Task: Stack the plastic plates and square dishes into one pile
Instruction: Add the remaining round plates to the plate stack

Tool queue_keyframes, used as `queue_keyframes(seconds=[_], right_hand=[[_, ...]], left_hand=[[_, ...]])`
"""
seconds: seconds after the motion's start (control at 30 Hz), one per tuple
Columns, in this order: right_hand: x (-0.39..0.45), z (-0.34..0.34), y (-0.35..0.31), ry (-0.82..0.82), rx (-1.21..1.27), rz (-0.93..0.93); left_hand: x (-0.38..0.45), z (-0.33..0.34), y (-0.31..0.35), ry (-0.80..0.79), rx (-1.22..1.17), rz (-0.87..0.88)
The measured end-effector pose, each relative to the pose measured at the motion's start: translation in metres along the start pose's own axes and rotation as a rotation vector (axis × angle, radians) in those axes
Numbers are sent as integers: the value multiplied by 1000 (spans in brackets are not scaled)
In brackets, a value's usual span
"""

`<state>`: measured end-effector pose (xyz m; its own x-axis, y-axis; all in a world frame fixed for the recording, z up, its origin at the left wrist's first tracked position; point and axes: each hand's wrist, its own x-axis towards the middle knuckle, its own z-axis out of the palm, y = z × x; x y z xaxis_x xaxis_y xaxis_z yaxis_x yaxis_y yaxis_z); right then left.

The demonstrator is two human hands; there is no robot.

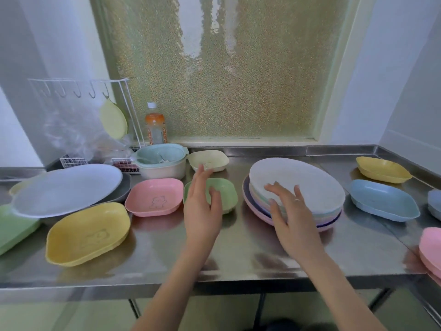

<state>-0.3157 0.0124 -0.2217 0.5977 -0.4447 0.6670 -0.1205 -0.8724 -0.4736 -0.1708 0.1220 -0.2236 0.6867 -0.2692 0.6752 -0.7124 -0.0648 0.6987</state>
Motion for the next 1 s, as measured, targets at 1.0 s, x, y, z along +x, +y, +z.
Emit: queue_keyframes(seconds=[1.0], right_hand=[[86, 285, -178, -547, 240, -253]], left_hand=[[81, -237, -165, 575, 222, -783]])
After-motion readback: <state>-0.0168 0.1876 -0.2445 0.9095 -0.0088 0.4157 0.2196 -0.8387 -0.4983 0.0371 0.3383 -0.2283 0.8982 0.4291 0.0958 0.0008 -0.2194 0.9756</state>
